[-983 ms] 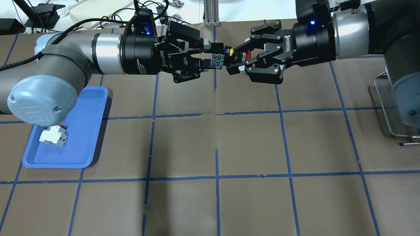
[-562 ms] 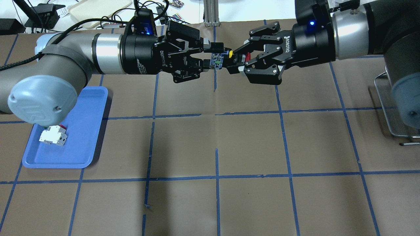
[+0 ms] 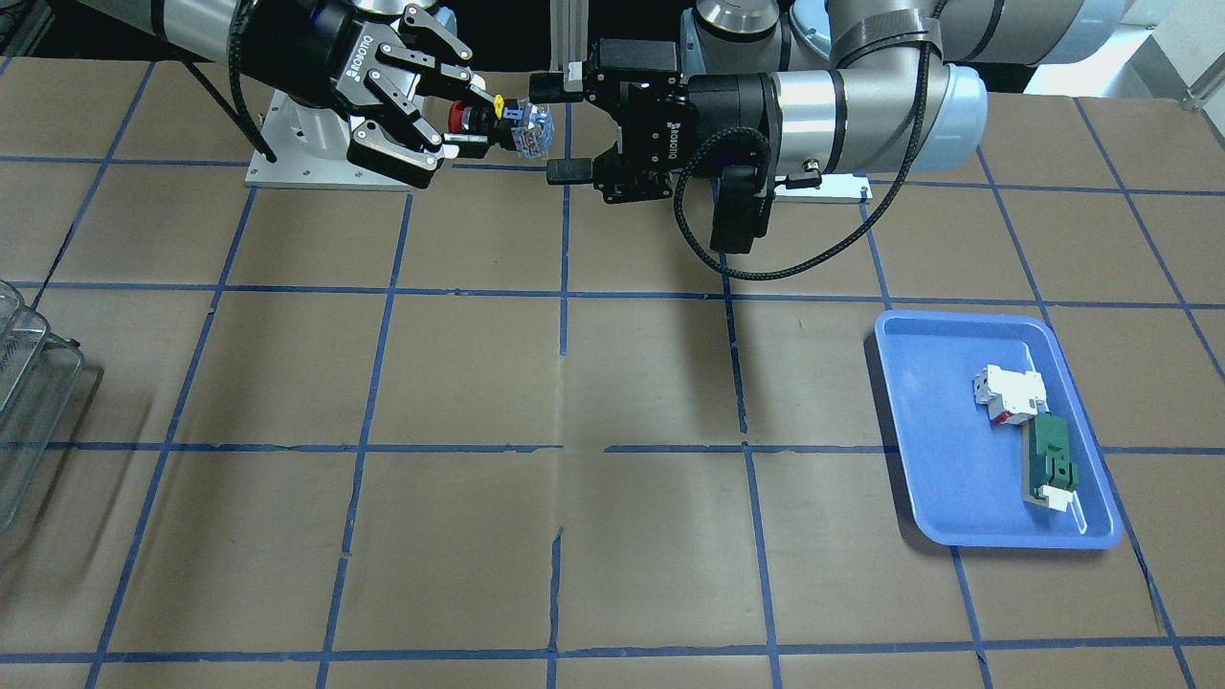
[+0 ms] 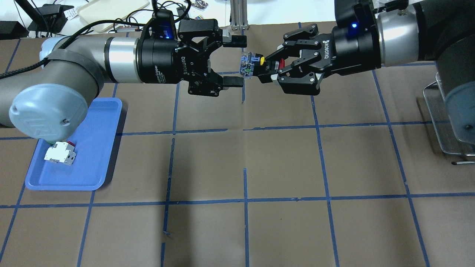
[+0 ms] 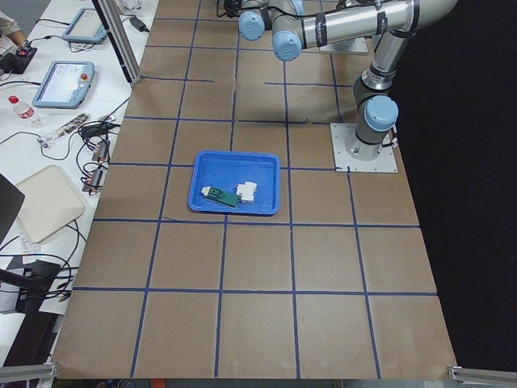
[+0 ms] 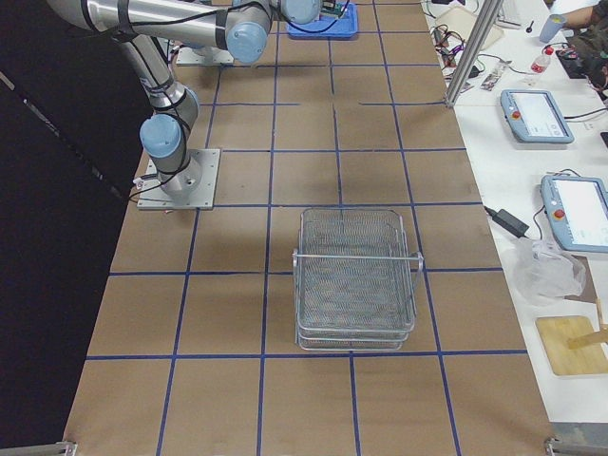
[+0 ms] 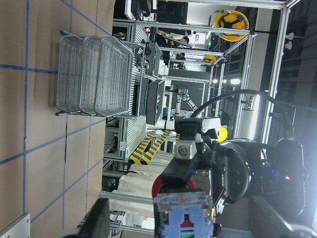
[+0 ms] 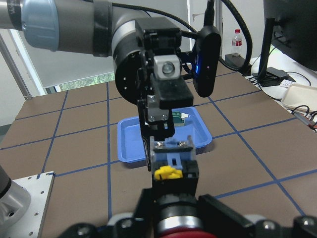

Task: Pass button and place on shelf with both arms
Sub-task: 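Carry the button to the wire basket with the right gripper while the left arm withdraws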

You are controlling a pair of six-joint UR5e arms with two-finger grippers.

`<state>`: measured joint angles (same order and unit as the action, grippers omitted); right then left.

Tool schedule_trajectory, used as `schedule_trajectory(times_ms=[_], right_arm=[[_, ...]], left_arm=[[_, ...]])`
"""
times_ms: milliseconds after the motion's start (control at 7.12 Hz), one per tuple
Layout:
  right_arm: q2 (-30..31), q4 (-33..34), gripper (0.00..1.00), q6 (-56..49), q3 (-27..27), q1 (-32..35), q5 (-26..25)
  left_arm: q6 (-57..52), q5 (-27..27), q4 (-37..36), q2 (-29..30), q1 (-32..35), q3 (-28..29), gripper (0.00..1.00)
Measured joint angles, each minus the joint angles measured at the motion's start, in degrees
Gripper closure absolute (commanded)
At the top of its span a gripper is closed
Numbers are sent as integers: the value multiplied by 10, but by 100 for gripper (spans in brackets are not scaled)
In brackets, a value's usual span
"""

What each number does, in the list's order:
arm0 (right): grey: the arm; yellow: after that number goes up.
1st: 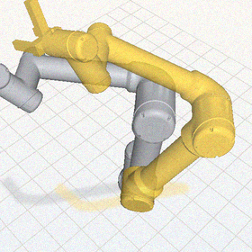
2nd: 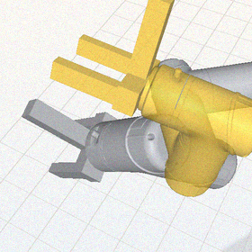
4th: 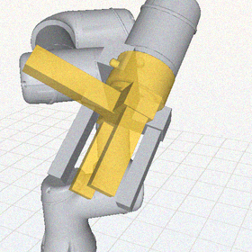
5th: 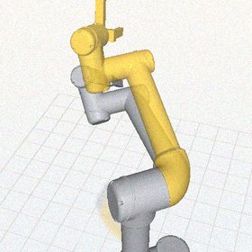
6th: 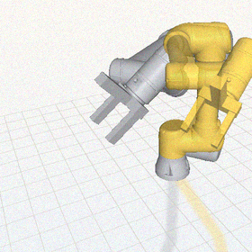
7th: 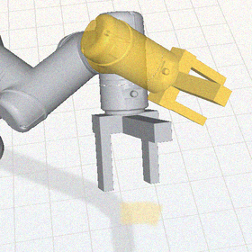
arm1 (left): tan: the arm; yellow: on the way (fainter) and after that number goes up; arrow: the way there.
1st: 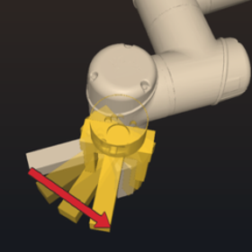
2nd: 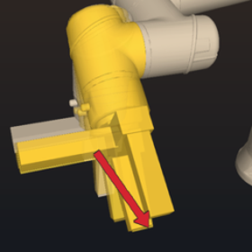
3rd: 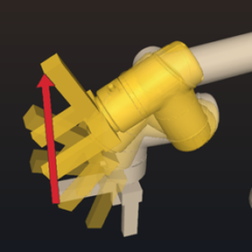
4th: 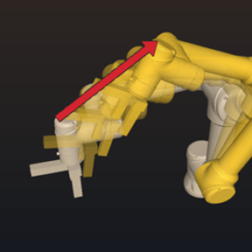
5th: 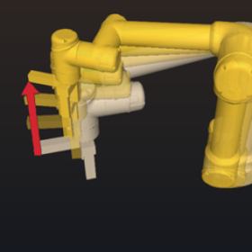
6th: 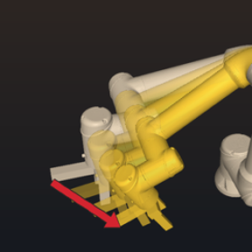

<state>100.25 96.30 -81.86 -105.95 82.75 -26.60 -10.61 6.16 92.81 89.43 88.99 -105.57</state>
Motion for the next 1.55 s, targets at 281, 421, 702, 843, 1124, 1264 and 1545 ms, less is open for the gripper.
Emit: schedule_trajectory(times_ms=[281,421,702,843,1124,1264,1545], right_arm=[[-2,2,100,5,14,-9,-64],[-3,2,100,10,18,-22,-81],[-3,-2,100,14,26,-74,-151],[-4,-3,100,14,37,-106,-212],[-19,-5,100,26,69,-165,-347],[-38,-6,100,39,92,-189,-429],[-87,-19,100,52,148,-209,-594]], left_arm=[[68,88,-38,0,-2,20,0],[128,170,-76,1,-3,37,0],[196,329,-104,0,0,74,0],[213,420,-97,-1,9,98,0],[221,619,-59,-6,33,144,0],[214,713,-48,-8,38,154,0],[177,850,-47,-5,37,155,0]])
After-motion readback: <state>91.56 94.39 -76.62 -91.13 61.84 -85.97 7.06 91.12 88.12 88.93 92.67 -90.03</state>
